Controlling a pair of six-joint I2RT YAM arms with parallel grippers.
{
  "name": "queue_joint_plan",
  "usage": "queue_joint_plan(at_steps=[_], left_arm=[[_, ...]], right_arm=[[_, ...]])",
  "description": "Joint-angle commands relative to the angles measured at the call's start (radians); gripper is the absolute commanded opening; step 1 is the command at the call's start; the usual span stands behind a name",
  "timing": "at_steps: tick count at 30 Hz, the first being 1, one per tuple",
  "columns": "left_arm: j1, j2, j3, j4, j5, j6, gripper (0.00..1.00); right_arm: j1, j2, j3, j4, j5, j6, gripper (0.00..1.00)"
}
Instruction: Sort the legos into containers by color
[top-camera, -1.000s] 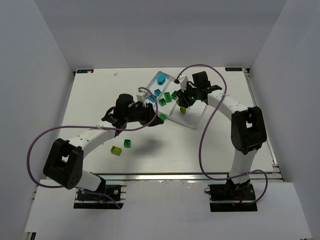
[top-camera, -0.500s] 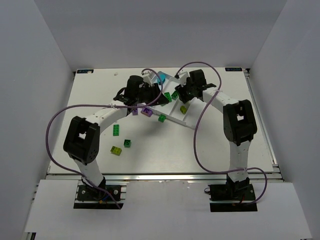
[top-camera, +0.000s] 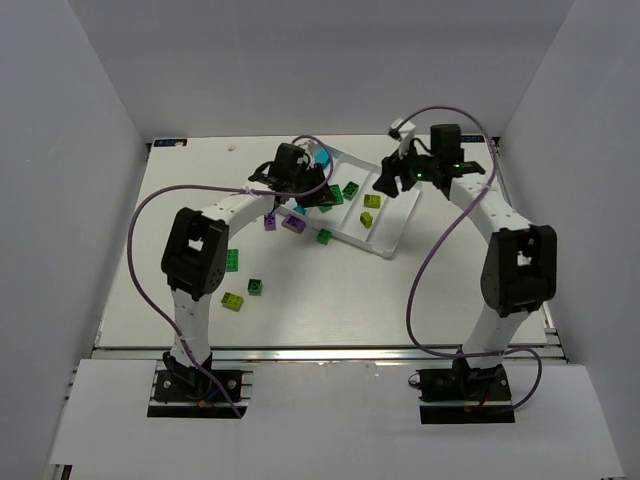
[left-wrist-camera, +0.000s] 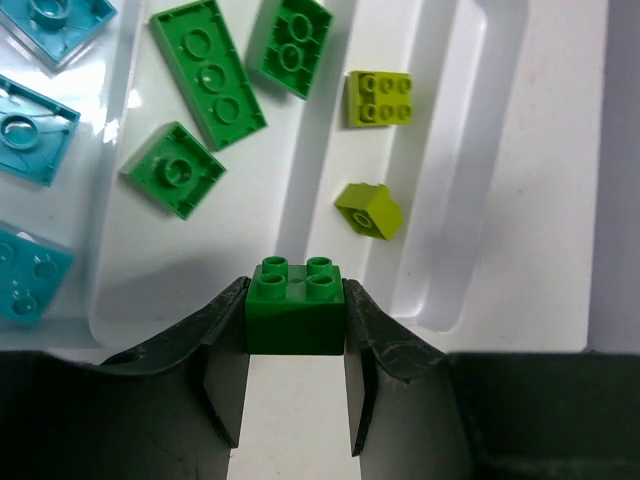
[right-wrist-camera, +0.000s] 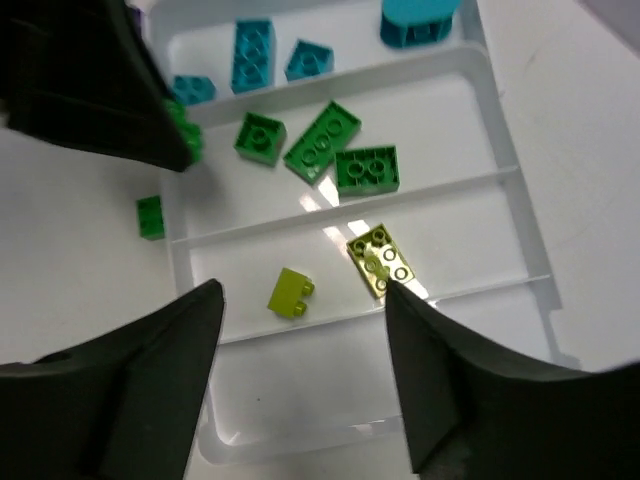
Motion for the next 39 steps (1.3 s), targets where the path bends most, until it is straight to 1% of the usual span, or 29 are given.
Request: queue_joint_plan(at_steps=[1, 2, 3, 5, 6, 7, 8, 10, 11, 13, 14, 21, 23, 26, 27, 28, 29, 30, 31, 32, 33, 34, 35, 36, 37, 38, 39], left_arm=[[0.000, 0.035, 0.098, -0.083, -0.069, 0.015, 0.29], [-0.003, 0.049, 0.118, -0.109, -0.076, 0.024, 0.30], [-0.005, 0.063, 0.138, -0.123, -0.085, 0.030, 0.32], [-0.013, 0.101, 0.196, -0.158, -0.100, 0.044, 0.37], [-0.016, 0.114, 0.216, -0.166, -0.103, 0.049, 0.42], [-0.022, 0.135, 0.247, -0.176, -0.106, 0.052, 0.45], [-0.025, 0.144, 0.259, -0.189, -0.108, 0.055, 0.46], [-0.026, 0.160, 0.285, -0.199, -0.112, 0.058, 0.47], [-0.028, 0.163, 0.291, -0.207, -0.115, 0.058, 0.50], [-0.030, 0.164, 0.296, -0.210, -0.120, 0.061, 0.53], [-0.030, 0.161, 0.296, -0.213, -0.123, 0.061, 0.54], [-0.031, 0.129, 0.269, -0.202, -0.131, 0.063, 0.62], [-0.033, 0.117, 0.267, -0.202, -0.129, 0.063, 0.62], [-0.034, 0.068, 0.246, -0.198, -0.146, 0.069, 0.61], [-0.033, 0.046, 0.235, -0.196, -0.155, 0.069, 0.60], [-0.033, -0.002, 0.200, -0.193, -0.177, 0.070, 0.56], [-0.033, -0.032, 0.178, -0.184, -0.189, 0.072, 0.52], [-0.031, -0.061, 0.155, -0.179, -0.200, 0.075, 0.48], [-0.031, -0.125, 0.102, -0.175, -0.217, 0.078, 0.36], [-0.031, -0.160, 0.071, -0.167, -0.224, 0.078, 0.30], [-0.033, -0.196, 0.037, -0.167, -0.237, 0.078, 0.26], [-0.031, -0.231, 0.005, -0.169, -0.272, 0.076, 0.21], [-0.031, -0.307, -0.067, -0.178, -0.290, 0.069, 0.14], [-0.031, -0.345, -0.105, -0.179, -0.296, 0.064, 0.12], [-0.028, -0.386, -0.145, -0.182, -0.338, 0.054, 0.12], [-0.023, -0.470, -0.228, -0.187, -0.373, 0.026, 0.12], [-0.016, -0.515, -0.271, -0.187, -0.385, 0.011, 0.14]], right_arm=[[-0.028, -0.071, -0.028, 0.030, -0.262, 0.038, 0.66], [-0.029, -0.082, -0.033, 0.016, -0.274, 0.049, 0.54], [-0.030, -0.087, -0.036, 0.010, -0.287, 0.049, 0.49], [-0.030, -0.101, -0.045, 0.004, -0.313, 0.054, 0.43], [-0.030, -0.105, -0.059, 0.007, -0.316, 0.064, 0.43], [-0.029, -0.116, -0.066, 0.010, -0.319, 0.068, 0.45], [-0.029, -0.121, -0.073, 0.013, -0.319, 0.068, 0.49], [-0.030, -0.131, -0.083, 0.014, -0.333, 0.065, 0.53], [-0.030, -0.136, -0.085, 0.008, -0.340, 0.058, 0.57], [-0.030, -0.147, -0.089, -0.006, -0.366, 0.037, 0.62], [-0.030, -0.151, -0.091, -0.009, -0.374, 0.029, 0.66], [-0.030, -0.182, -0.111, 0.004, -0.414, -0.007, 0.79], [-0.029, -0.199, -0.116, 0.004, -0.437, -0.026, 0.82], [-0.018, -0.237, -0.138, -0.013, -0.462, -0.112, 0.89], [-0.012, -0.252, -0.155, -0.012, -0.457, -0.185, 0.90], [0.004, -0.286, -0.181, 0.003, -0.445, -0.216, 0.89], [0.005, -0.303, -0.215, 0.061, -0.458, -0.253, 0.89], [0.005, -0.320, -0.296, 0.089, -0.492, -0.355, 0.89], [0.008, -0.341, -0.327, 0.102, -0.536, -0.410, 0.89], [0.011, -0.345, -0.347, 0.094, -0.553, -0.475, 0.89], [0.017, -0.343, -0.340, 0.009, -0.561, -0.550, 0.89], [0.043, -0.319, -0.315, -0.071, -0.552, -0.731, 0.89], [0.060, -0.299, -0.280, -0.173, -0.544, -0.848, 0.84], [0.089, -0.273, -0.240, -0.392, -0.532, -0.965, 0.82], [0.102, -0.218, -0.161, -0.486, -0.509, -1.162, 0.78], [0.114, -0.193, -0.124, -0.566, -0.499, -1.236, 0.72], [0.137, -0.167, -0.091, -0.634, -0.486, -1.292, 0.69]])
